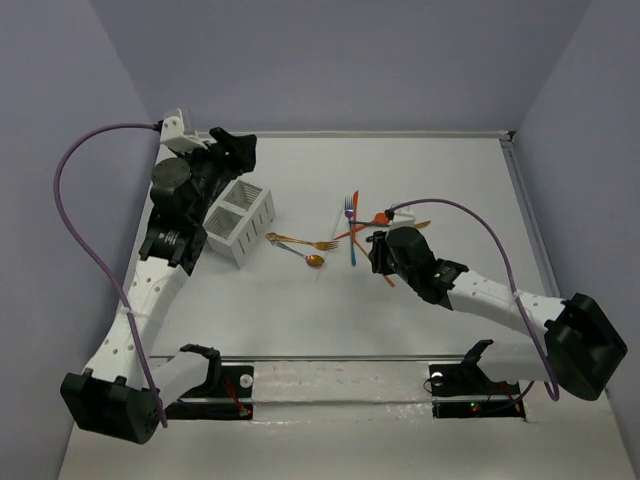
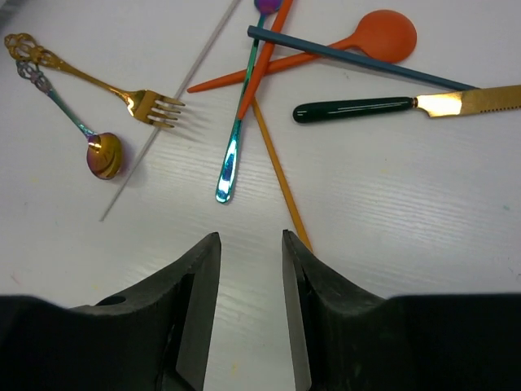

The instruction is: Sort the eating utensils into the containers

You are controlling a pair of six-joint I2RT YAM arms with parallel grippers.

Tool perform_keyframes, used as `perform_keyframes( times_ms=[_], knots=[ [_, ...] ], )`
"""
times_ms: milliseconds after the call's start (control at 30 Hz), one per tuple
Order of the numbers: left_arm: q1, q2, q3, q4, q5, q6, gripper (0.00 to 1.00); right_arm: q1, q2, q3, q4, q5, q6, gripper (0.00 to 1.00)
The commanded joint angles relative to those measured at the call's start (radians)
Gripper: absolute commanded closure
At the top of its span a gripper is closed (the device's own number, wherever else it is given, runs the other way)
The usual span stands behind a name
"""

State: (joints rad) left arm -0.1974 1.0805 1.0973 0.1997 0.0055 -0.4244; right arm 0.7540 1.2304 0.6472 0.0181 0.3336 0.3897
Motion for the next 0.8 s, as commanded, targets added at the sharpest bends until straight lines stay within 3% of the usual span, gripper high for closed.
perform_keyframes(
  times_ms=[0, 200, 400, 567, 767],
  knots=[
    [-0.088, -0.114, -0.111, -0.104, 0.166, -0.013, 0.19, -0.010, 0.040, 0.083, -0.076, 0.008, 0.028, 0.55],
    [-0.099, -0.273, -0.281, -0.193, 0.287, 0.051, 0.19, -0.010, 0.124, 0.157, -0.092, -0.053, 0.017, 0.53],
    [-0.099, -0.413, -0.427, -0.187, 0.332, 0.095, 0.16, -0.041, 0.214, 0.213, -0.184, -0.021, -0.005, 0.52],
    [-0.099, -0.453, -0.427, -0.207, 0.356, 0.093, 0.10, -0.125, 0.287, 0.201, -0.259, -0.090, 0.006, 0.49],
    [-0.099, -0.452, -0.425, -0.206, 0.402, 0.093, 0.09, -0.136, 0.317, 0.206, -0.291, -0.171, 0.011, 0.47]
  ],
)
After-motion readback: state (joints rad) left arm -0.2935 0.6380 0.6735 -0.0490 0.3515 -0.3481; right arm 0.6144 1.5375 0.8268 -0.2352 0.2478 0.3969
